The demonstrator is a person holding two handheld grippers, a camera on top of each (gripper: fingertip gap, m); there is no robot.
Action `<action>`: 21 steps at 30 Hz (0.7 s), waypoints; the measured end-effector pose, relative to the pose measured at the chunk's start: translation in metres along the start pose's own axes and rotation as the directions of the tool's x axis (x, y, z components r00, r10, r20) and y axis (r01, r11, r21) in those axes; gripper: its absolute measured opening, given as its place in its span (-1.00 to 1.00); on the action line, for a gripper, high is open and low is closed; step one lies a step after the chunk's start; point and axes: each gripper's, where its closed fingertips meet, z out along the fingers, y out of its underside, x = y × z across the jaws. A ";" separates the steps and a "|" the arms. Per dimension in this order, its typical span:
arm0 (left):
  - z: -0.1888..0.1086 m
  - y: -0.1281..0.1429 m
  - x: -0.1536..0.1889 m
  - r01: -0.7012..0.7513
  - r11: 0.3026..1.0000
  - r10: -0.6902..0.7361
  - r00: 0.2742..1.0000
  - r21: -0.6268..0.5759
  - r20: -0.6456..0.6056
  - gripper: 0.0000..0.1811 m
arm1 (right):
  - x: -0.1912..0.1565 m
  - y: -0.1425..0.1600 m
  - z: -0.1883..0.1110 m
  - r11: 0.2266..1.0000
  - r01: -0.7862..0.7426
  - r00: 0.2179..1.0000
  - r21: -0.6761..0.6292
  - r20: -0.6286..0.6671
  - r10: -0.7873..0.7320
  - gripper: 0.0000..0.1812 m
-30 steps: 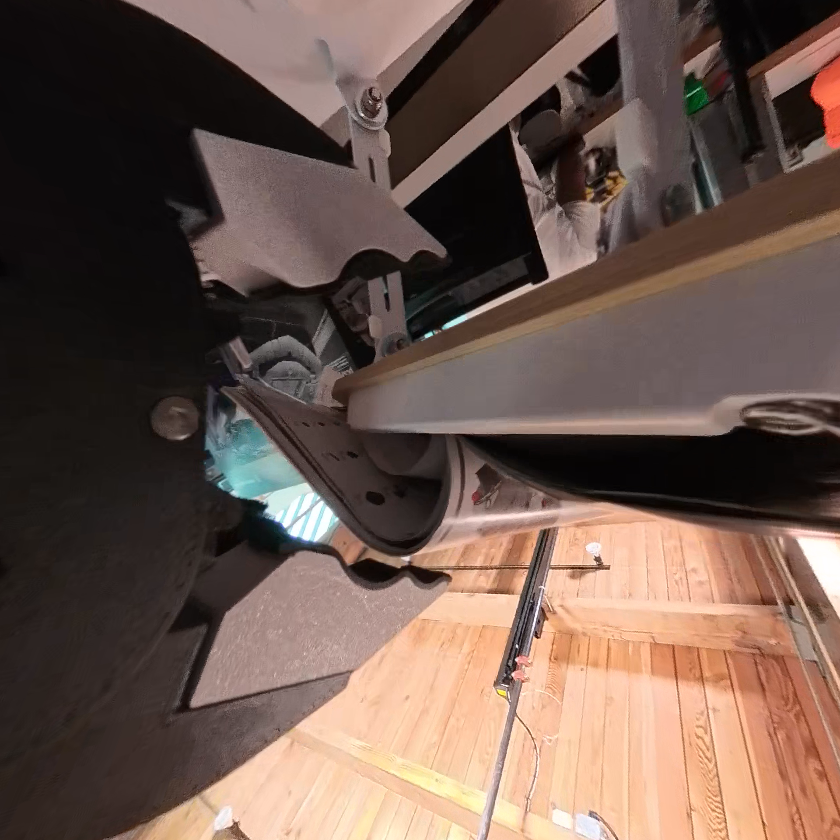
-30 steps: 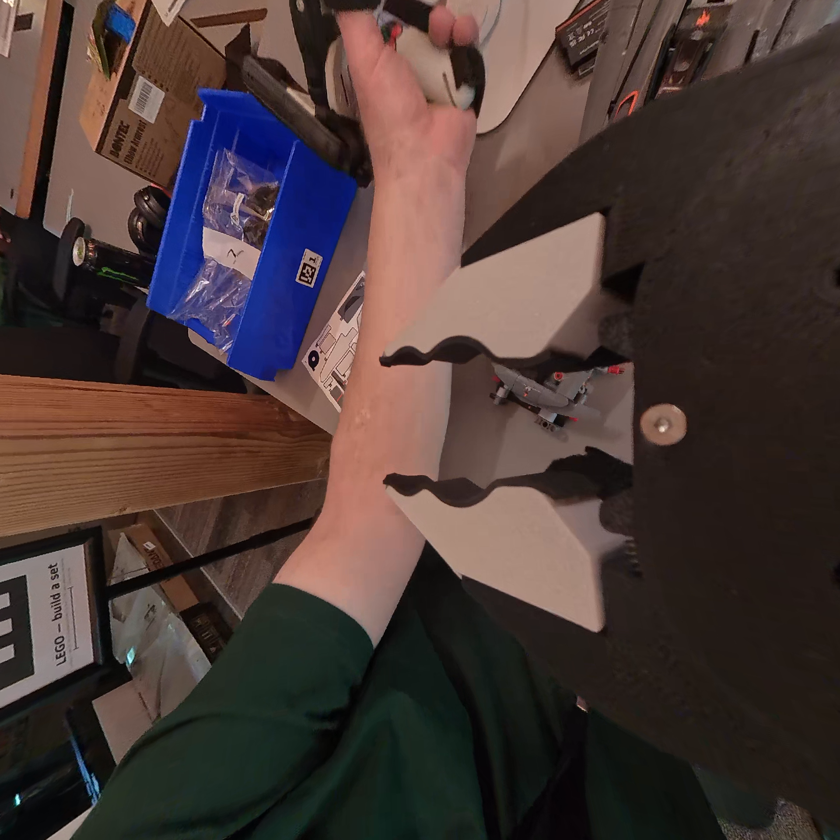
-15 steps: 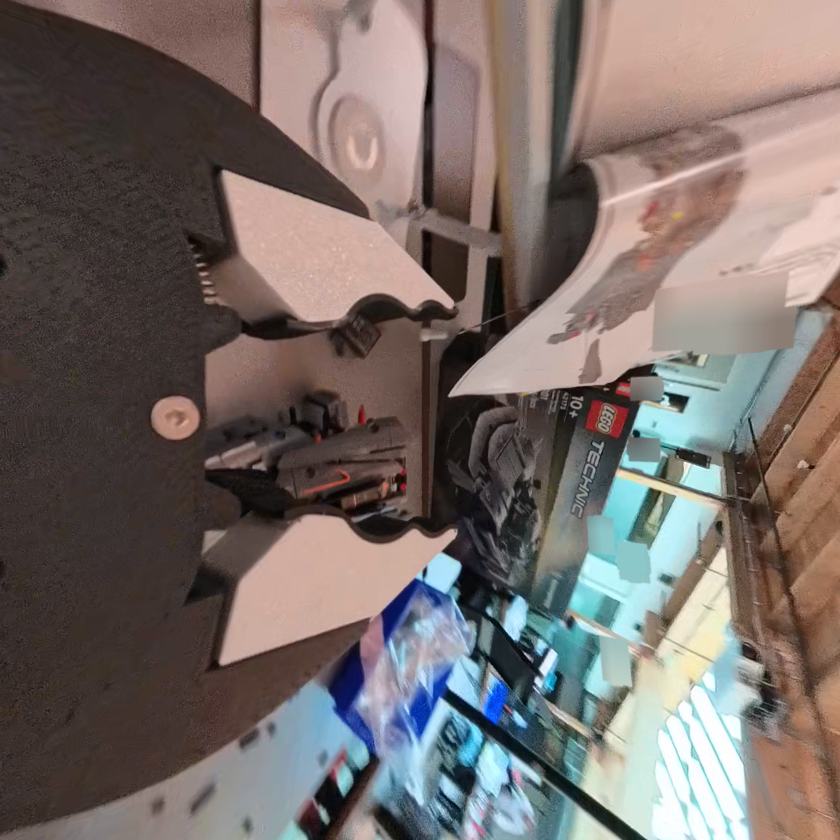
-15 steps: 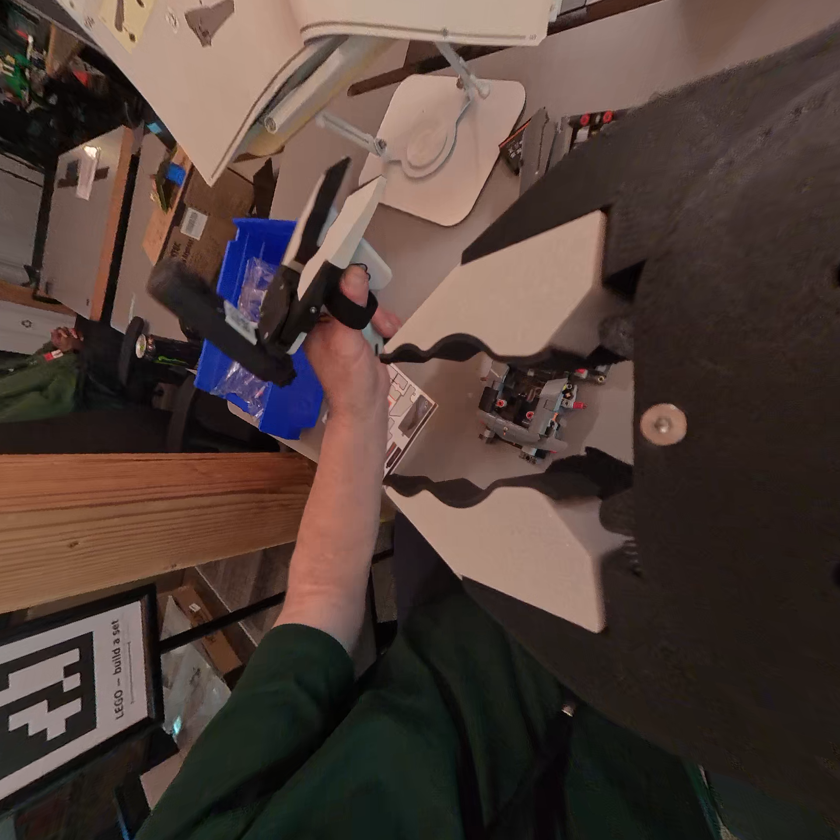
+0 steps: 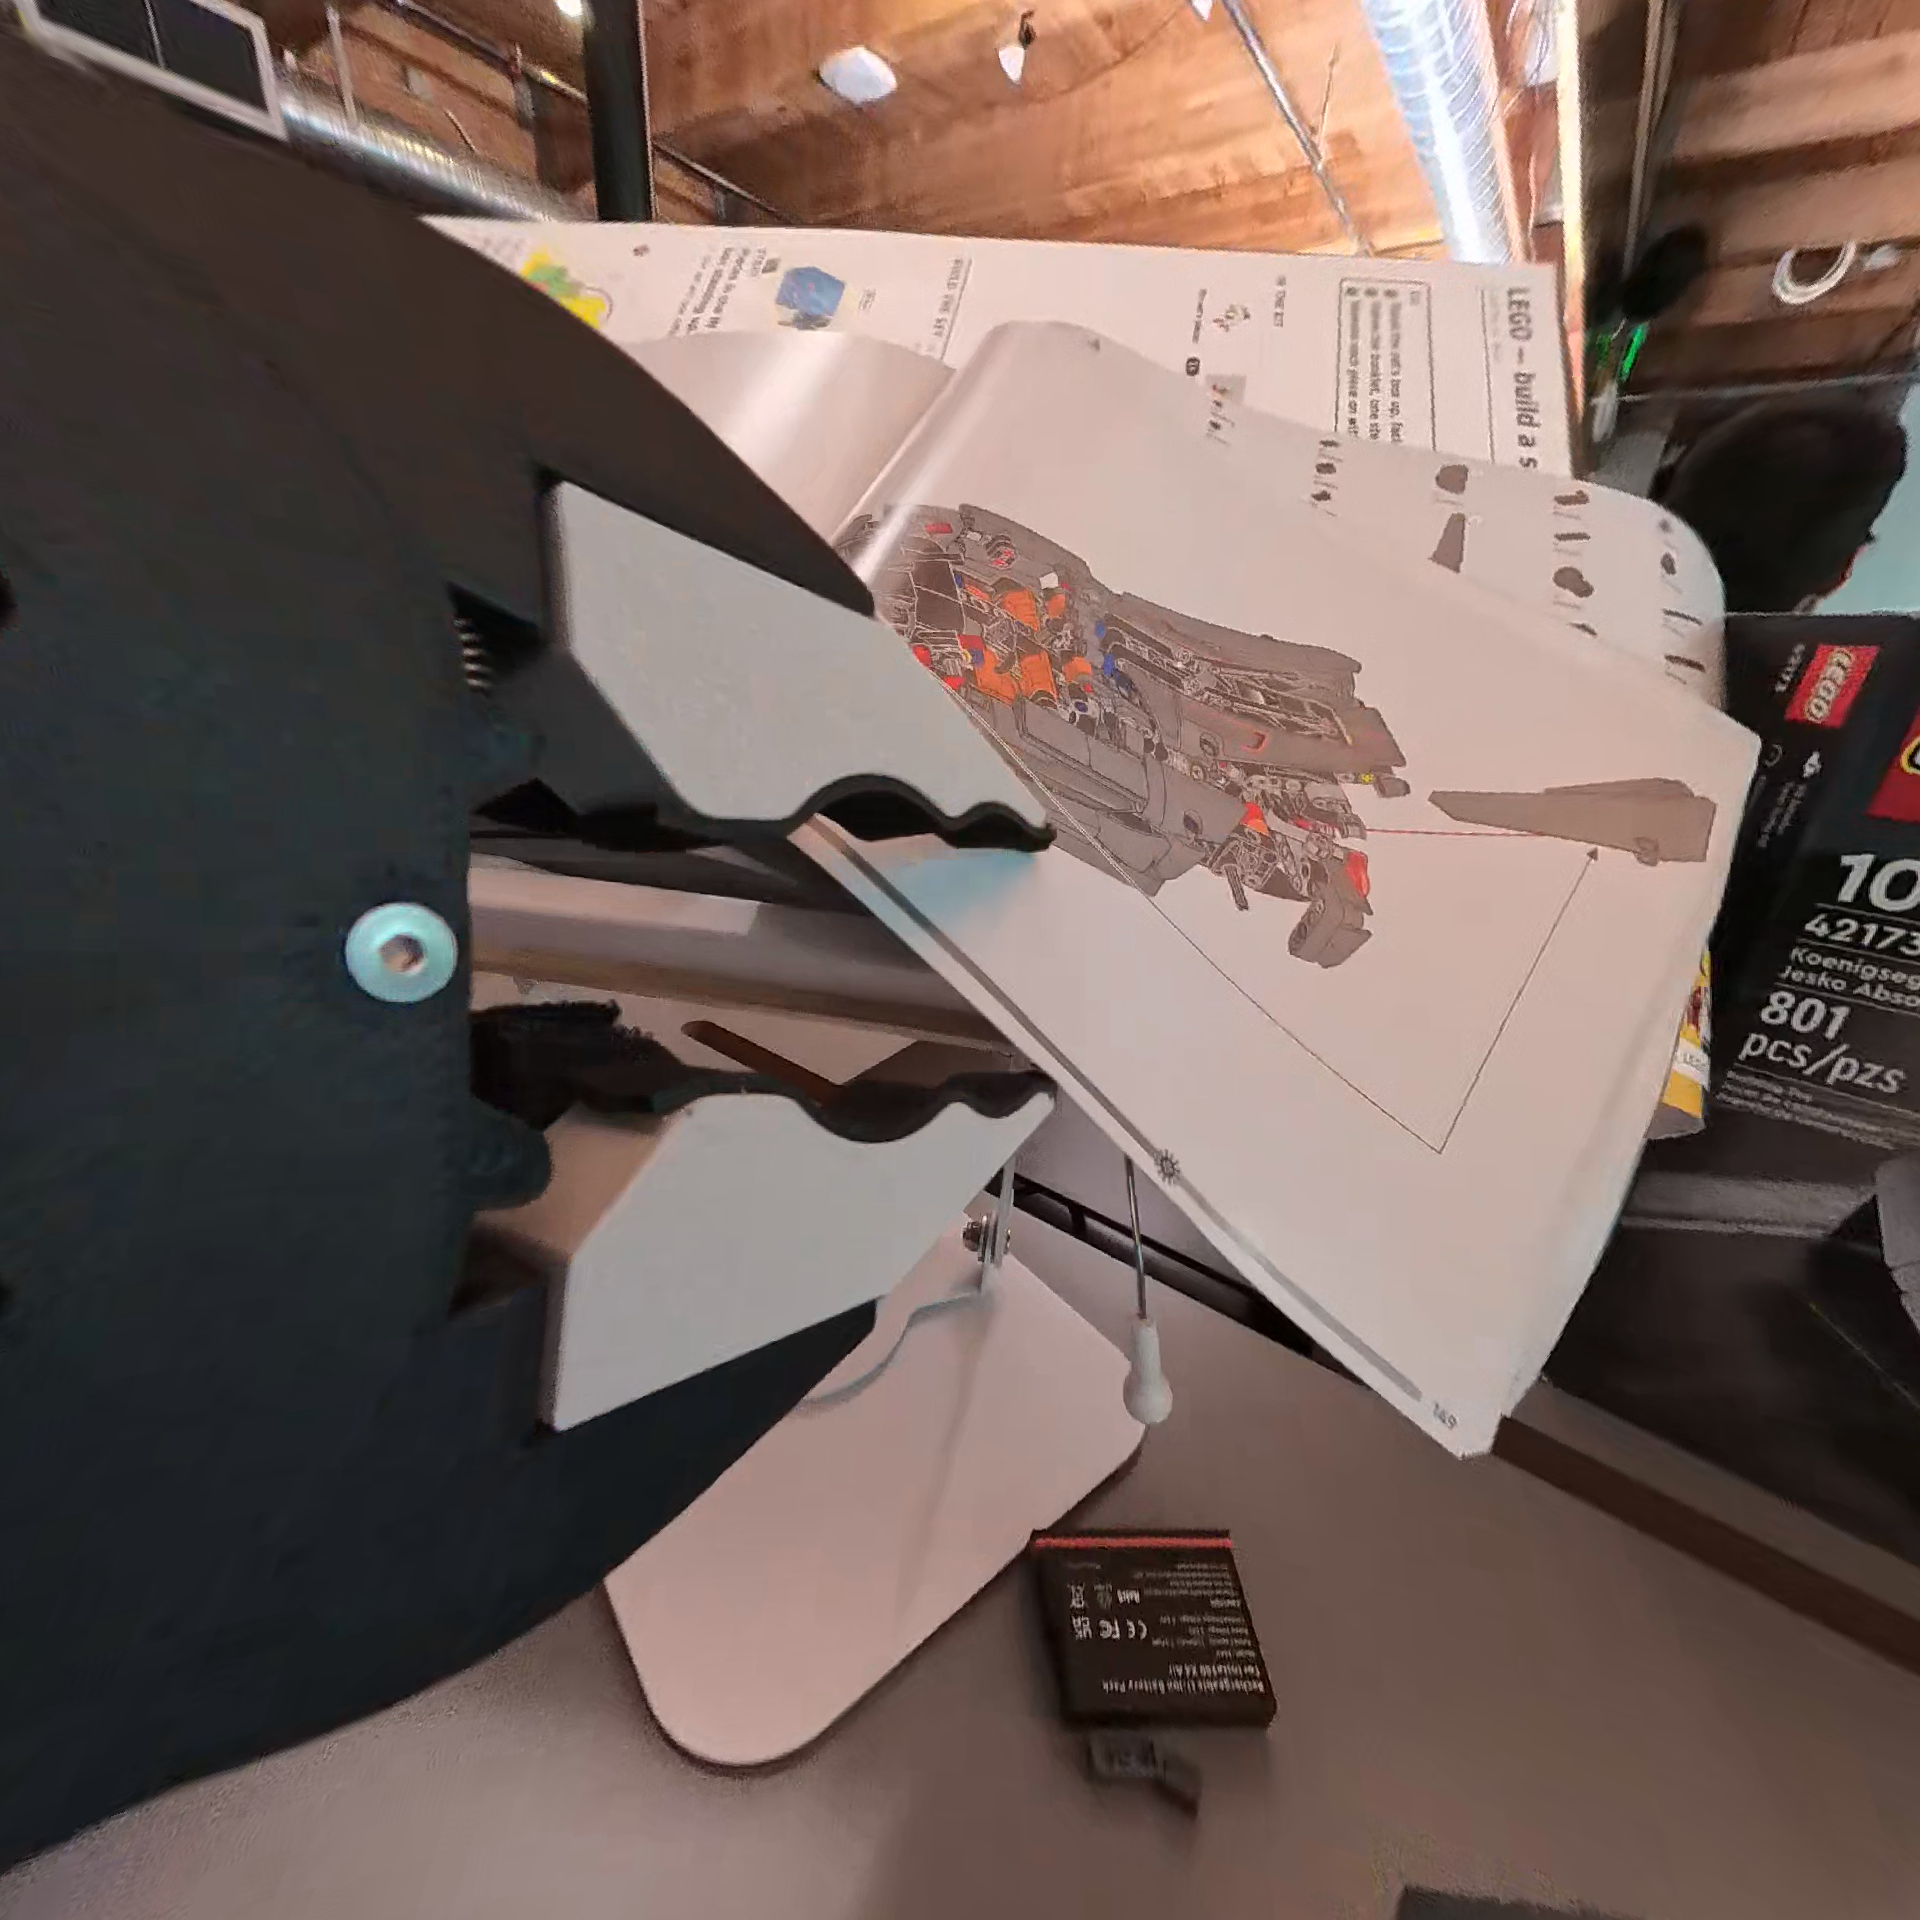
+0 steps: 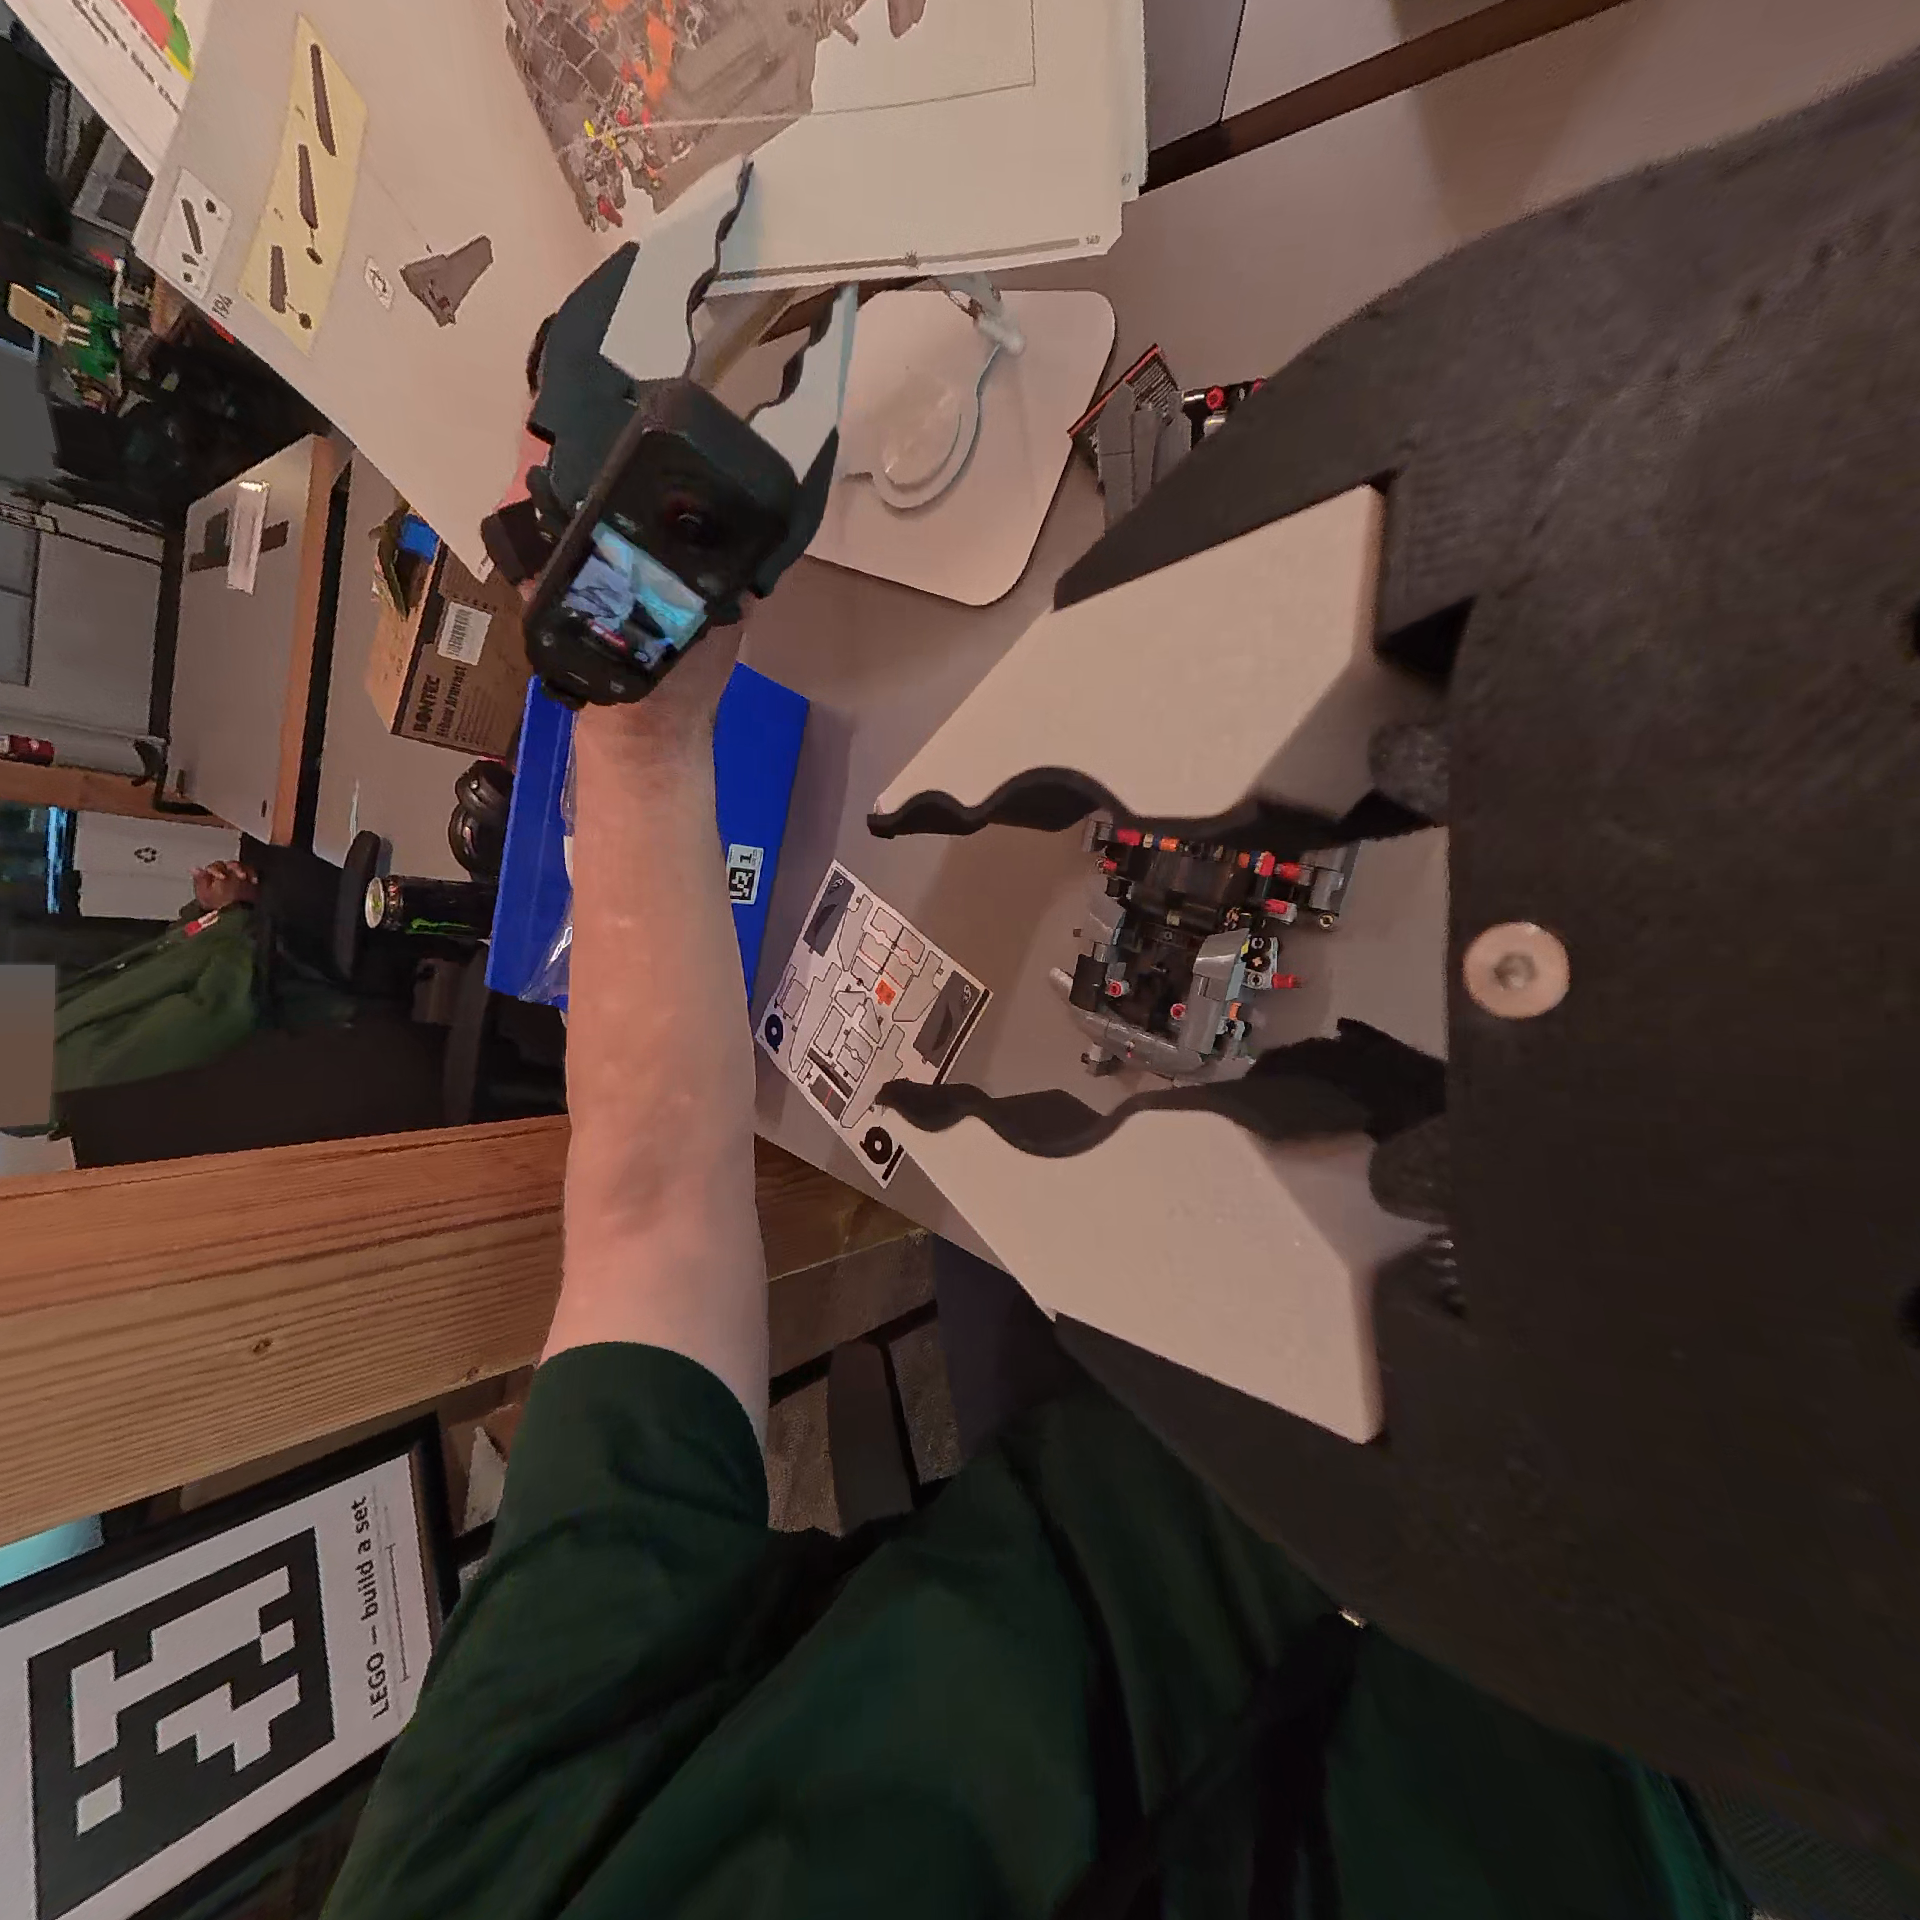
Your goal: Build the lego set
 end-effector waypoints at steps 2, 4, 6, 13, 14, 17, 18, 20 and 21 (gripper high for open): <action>-0.002 0.003 -0.002 0.031 0.999 -0.031 1.000 0.020 -0.004 -0.60 | 0.002 0.002 0.002 1.000 -0.006 1.000 -0.004 0.005 0.006 -0.48; -0.004 0.003 -0.003 0.031 0.999 -0.030 1.000 0.033 -0.006 -0.68 | 0.003 0.003 0.004 1.000 -0.010 1.000 -0.003 0.012 0.010 -0.48; -0.007 0.001 -0.004 0.010 0.999 -0.010 1.000 0.043 -0.012 -0.74 | 0.003 0.003 0.005 1.000 -0.013 1.000 -0.002 0.020 0.013 -0.48; -0.006 -0.003 0.000 -0.011 1.000 0.012 0.990 0.006 -0.137 -0.89 | 0.002 0.003 0.006 1.000 -0.009 1.000 -0.007 0.023 0.009 -0.48; -0.006 -0.003 0.001 -0.001 1.000 0.001 0.988 0.001 -0.157 -0.89 | 0.001 0.003 0.006 1.000 -0.008 1.000 -0.006 0.023 0.008 -0.48; -0.005 -0.001 0.000 0.068 0.998 -0.068 0.970 -0.010 -0.232 -0.89 | 0.000 0.001 0.004 1.000 -0.008 1.000 0.001 0.027 0.008 -0.48; -0.004 0.000 0.001 0.096 0.995 -0.098 0.961 -0.021 -0.259 -0.88 | 0.000 0.001 0.003 1.000 -0.009 1.000 0.003 0.029 0.009 -0.48; -0.003 0.002 0.000 0.109 0.993 -0.114 0.950 -0.033 -0.291 -0.86 | -0.001 0.000 0.002 1.000 -0.010 0.999 0.008 0.031 0.010 -0.48; -0.003 0.002 0.000 0.105 0.994 -0.110 0.947 -0.034 -0.302 -0.85 | -0.001 -0.001 0.002 1.000 -0.010 0.999 0.010 0.033 0.010 -0.48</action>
